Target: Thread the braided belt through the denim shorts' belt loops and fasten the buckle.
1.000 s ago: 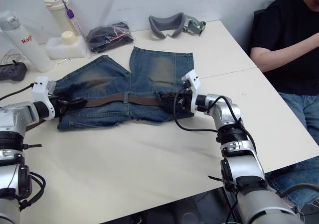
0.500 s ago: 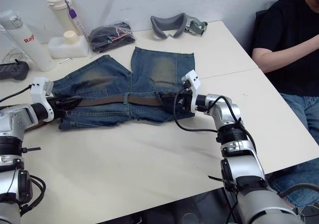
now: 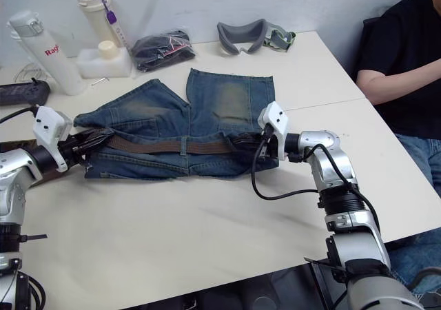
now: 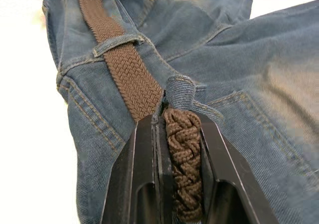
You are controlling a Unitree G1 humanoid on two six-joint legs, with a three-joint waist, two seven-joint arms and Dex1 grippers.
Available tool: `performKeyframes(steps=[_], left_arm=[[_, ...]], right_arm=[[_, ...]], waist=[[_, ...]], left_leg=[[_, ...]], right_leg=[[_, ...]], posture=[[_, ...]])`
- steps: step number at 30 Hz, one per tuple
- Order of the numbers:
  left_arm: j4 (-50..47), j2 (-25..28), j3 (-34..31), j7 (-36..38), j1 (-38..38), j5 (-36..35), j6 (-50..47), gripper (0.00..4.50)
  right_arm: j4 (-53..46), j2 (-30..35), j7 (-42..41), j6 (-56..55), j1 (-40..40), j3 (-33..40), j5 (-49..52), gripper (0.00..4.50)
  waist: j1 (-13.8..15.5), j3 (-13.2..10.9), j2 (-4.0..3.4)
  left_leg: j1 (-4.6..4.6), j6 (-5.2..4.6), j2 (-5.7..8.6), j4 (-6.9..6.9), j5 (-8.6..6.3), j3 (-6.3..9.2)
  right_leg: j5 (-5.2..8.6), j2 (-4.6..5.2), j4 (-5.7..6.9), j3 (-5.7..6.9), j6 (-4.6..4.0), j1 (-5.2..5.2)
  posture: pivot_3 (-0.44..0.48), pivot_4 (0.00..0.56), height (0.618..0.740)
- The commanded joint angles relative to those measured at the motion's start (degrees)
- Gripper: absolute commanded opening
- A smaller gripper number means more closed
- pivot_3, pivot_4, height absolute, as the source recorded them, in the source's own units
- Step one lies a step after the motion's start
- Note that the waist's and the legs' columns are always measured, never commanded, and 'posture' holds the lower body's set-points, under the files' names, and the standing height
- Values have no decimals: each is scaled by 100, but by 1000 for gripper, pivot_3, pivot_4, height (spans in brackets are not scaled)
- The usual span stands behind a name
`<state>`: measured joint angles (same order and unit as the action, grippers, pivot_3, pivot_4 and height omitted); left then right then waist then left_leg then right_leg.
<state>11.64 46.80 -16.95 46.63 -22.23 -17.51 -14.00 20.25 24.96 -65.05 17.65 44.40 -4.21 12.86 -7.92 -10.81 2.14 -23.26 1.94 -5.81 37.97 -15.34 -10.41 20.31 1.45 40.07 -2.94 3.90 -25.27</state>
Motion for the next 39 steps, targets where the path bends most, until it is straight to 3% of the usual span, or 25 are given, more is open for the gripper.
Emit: performKeyframes(steps=[1, 7, 15, 32, 35, 39], left_arm=[[-198, -47, -22, -200, 125, 20, -216, 796], [-390, -19, -99, -203, 190, -326, -1311, 3392], [-46, -49, -396, -547, -408, -775, -2371, 3401], [496, 26, 50, -559, -552, -357, -2323, 3401], [535, -37, 0, -573, -632, -395, -2239, 2445], [345, -116, -279, -312, -658, -722, -1915, 682]], right_arm=[[-74, -18, 87, -138, 80, -14, 2, 249], [-61, -13, 96, -103, 129, -25, 32, 249], [-61, 20, 100, -69, 111, -24, 24, 249], [-126, 60, 129, 24, 72, -50, -25, 249], [-130, 45, 138, 34, 75, -45, -17, 249], [-116, 44, 135, 17, 42, -54, -19, 249]], waist=[[1, 0, 0], [1, 0, 0], [3, 0, 0], [16, 0, 0], [19, 0, 0], [17, 0, 0]], left_leg=[[0, 0, 0, 1, 0, 0], [0, 0, 0, 1, 0, 2], [2, 0, 1, 5, 0, 14], [3, 0, 2, 6, 0, 22], [3, 0, 2, 6, 0, 22], [3, 0, 1, 6, 0, 22]], right_leg=[[0, 0, 1, -2, 0, 1], [0, -1, 1, -2, 0, 1], [0, -1, 0, 10, 0, 12], [0, 1, -3, 23, 0, 19], [0, 1, -3, 23, 0, 19], [0, 1, -3, 24, 0, 20]], posture=[[0, 150, 730], [0, 150, 730], [0, 150, 730], [0, 150, 730], [0, 150, 730], [0, 150, 730]])
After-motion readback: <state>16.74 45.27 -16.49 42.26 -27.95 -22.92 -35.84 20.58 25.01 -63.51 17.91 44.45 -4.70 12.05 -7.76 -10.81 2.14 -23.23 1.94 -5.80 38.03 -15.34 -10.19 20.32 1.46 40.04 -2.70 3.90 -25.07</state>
